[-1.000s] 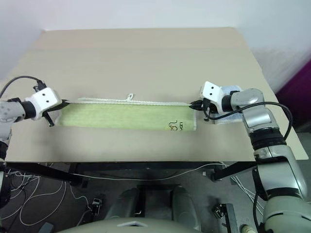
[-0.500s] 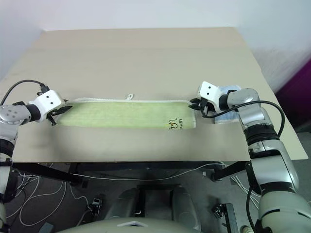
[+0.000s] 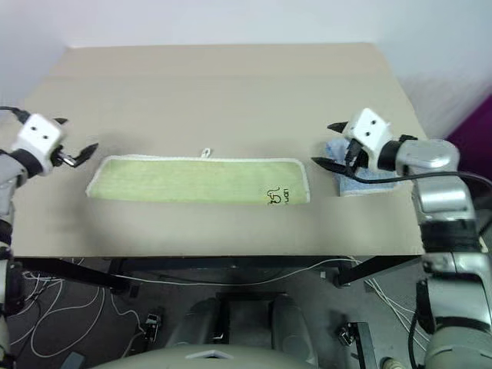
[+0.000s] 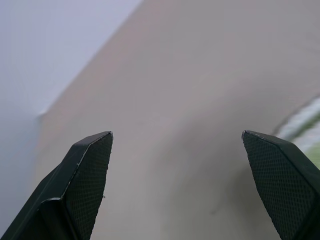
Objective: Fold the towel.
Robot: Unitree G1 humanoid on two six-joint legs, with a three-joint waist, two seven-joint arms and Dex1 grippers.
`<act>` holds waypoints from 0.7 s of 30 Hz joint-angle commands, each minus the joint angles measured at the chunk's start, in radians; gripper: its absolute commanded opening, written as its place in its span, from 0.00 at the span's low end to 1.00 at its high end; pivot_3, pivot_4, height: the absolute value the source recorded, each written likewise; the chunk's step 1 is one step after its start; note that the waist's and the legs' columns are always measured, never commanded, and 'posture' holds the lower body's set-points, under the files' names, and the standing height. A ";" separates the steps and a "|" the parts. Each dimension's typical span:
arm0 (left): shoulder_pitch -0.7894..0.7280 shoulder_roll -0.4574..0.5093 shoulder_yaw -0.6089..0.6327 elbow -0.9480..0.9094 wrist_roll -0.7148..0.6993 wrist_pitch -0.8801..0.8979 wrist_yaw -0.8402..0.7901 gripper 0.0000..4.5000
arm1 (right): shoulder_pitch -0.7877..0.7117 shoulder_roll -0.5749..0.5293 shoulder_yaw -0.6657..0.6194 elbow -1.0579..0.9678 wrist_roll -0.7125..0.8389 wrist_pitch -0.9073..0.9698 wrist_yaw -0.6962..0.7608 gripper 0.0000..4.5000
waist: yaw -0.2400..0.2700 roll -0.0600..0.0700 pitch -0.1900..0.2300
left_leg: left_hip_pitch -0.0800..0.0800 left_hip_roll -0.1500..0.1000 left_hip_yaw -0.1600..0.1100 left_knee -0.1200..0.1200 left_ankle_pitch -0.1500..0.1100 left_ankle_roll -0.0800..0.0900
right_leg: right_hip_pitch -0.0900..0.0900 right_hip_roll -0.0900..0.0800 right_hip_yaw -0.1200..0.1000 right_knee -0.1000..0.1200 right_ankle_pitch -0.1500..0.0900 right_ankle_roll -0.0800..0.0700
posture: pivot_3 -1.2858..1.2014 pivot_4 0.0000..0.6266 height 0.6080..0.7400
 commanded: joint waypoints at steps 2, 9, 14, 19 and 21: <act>0.093 -0.027 0.095 -0.198 -0.135 0.055 -0.023 0.97 | 0.128 0.036 -0.143 -0.272 0.261 0.388 -0.115 0.98 | 0.002 0.000 0.000 | 0.000 0.000 0.000 0.000 0.000 0.000 | 0.000 0.000 0.000 0.000 0.000 0.000 | 0.52 0.24 1.00; 0.267 -0.126 0.086 -0.532 -0.268 0.178 -0.120 0.97 | 0.219 0.274 -0.357 -0.419 0.677 0.900 -0.478 0.98 | 0.006 -0.001 -0.001 | 0.000 0.000 0.000 0.000 0.000 0.000 | 0.001 -0.001 0.001 0.000 0.000 0.000 | 0.52 0.24 1.00; 0.309 -0.232 -0.010 -0.696 -0.303 0.226 -0.194 0.97 | 0.272 0.384 -0.499 -0.341 0.867 1.097 -0.674 0.98 | 0.026 -0.001 -0.002 | 0.000 0.000 0.000 0.000 0.000 0.000 | 0.002 -0.001 0.001 -0.001 0.000 0.000 | 0.52 0.24 1.00; 0.348 -0.289 -0.089 -0.770 -0.304 0.266 -0.254 0.97 | 0.294 0.455 -0.554 -0.289 1.038 1.169 -0.869 0.98 | 0.024 -0.001 -0.002 | 0.001 0.000 0.000 0.000 0.000 0.000 | 0.002 -0.001 0.001 -0.001 0.000 0.000 | 0.52 0.24 1.00; 0.362 -0.308 -0.116 -0.804 -0.323 0.292 -0.284 0.97 | 0.308 0.525 -0.549 -0.268 1.108 1.142 -1.001 0.98 | 0.020 -0.001 -0.002 | 0.001 0.000 0.000 0.000 0.000 0.000 | 0.002 0.000 0.001 -0.001 0.000 0.000 | 0.52 0.24 1.00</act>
